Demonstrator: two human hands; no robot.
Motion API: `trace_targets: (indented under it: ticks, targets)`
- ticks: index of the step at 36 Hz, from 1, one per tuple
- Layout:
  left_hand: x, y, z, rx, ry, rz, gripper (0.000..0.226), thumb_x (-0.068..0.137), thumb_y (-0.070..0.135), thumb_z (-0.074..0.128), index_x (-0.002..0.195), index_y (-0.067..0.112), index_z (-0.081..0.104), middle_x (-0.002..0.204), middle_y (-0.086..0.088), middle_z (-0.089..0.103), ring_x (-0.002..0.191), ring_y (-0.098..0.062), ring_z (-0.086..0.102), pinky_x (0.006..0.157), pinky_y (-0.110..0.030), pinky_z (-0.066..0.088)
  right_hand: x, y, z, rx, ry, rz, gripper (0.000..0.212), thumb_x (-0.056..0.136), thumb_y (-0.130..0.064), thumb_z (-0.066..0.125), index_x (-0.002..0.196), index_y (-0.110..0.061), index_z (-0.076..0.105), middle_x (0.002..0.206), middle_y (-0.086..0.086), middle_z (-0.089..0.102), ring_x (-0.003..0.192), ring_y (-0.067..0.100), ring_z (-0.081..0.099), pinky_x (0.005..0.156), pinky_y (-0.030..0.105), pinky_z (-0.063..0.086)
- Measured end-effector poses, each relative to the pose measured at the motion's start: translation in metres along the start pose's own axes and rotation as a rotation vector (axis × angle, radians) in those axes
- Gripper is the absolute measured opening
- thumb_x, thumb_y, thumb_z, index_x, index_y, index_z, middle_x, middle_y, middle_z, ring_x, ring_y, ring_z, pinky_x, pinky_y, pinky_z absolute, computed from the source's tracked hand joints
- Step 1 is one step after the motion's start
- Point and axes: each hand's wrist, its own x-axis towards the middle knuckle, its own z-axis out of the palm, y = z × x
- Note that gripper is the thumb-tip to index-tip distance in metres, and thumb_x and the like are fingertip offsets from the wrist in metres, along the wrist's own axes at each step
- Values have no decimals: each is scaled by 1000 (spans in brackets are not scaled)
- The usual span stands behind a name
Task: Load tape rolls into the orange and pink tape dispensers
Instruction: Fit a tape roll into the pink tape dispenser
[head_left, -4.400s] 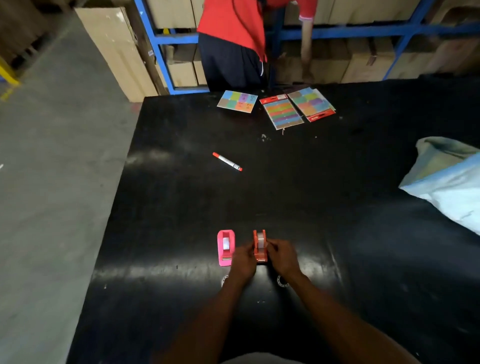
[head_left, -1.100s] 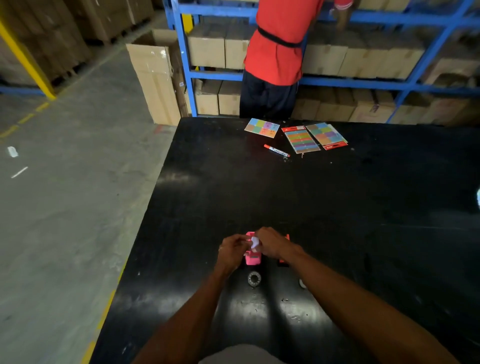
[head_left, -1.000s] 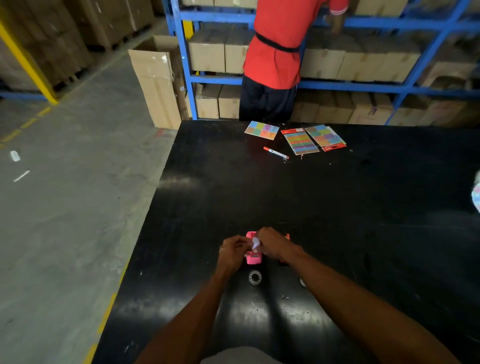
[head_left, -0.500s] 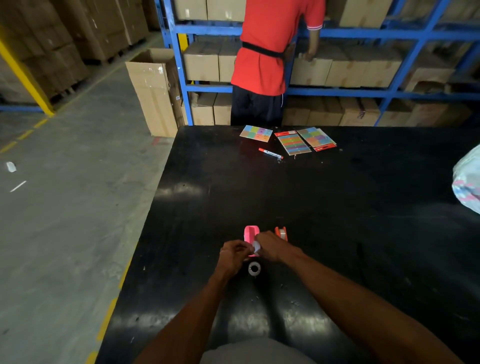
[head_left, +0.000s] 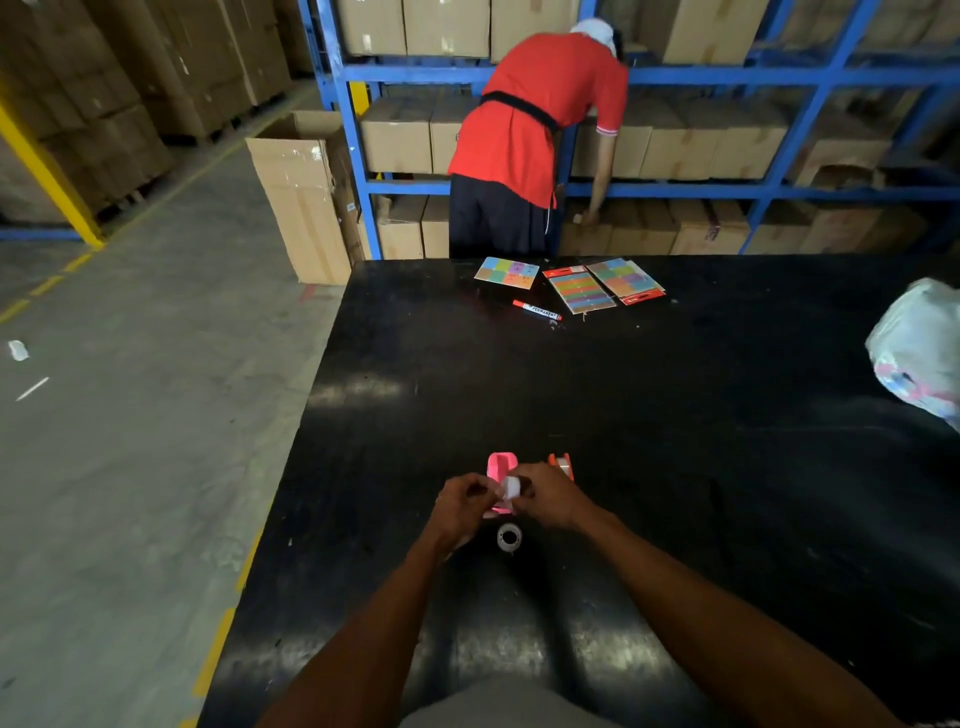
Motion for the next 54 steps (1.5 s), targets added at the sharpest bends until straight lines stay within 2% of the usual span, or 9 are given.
trace_targets:
  ticks: [6,9,13,17,21,32,40,45,54]
  targets:
    - [-1,-1,-1,-67,18,-19,19,87,4,68,100,-10,67,95,-21,73,88,-29,72,73,-27,62,-3,9,10,51,55,48,47,82,-37,74,120,-28,49,108,-1,65,96,13,64,81,27,48]
    - [-3,-2,-4,-70,8,-26,15,86,3,68,97,-7,69,92,-18,73,86,-26,72,73,-26,62,-5,12,16,61,66,43,38,83,-38,72,112,-32,48,106,-2,65,97,12,64,84,33,52]
    - [-4,-5,-8,-60,-11,-42,7,87,3,67,93,3,71,93,-14,75,87,-24,74,80,-34,61,-7,14,22,56,77,-11,36,85,-38,71,114,-27,52,104,-3,66,96,10,63,75,24,49]
    - [-6,-5,-9,-67,15,-36,5,87,1,67,90,3,69,89,-16,73,83,-22,72,70,-24,60,-7,17,26,35,130,-45,27,88,-34,68,110,-25,56,99,-7,64,91,8,63,72,21,49]
    - [-7,-8,-10,-81,19,-46,8,87,0,67,94,-2,66,94,-26,72,80,-22,72,66,-19,59,-5,23,29,-3,153,-44,28,87,-34,67,111,-24,58,104,-5,64,93,8,61,80,27,51]
    - [-7,-9,-9,-109,-12,-63,22,87,3,67,108,-1,62,91,-16,73,75,-15,73,71,-24,58,-12,57,39,-188,85,34,21,82,-31,66,92,-35,48,101,-2,55,87,15,56,75,34,49]
    - [-3,-11,-8,-97,-42,-107,12,88,4,67,98,11,68,85,-4,74,75,-13,73,75,-28,56,-22,74,55,-386,-8,167,39,87,-25,66,121,-22,49,128,11,49,107,29,59,89,39,50]
    - [0,-13,-10,-71,-40,-126,22,90,8,66,110,2,66,95,-11,74,82,-16,73,72,-20,58,-16,77,65,-420,-56,236,62,89,-26,66,144,-21,38,151,16,34,131,34,46,105,40,40]
    - [6,-18,-14,-112,-41,-152,11,89,10,66,100,11,67,89,-7,74,81,-18,72,75,-25,58,-7,75,63,-440,-19,228,46,85,-21,70,125,-18,47,131,12,50,112,29,57,86,32,44]
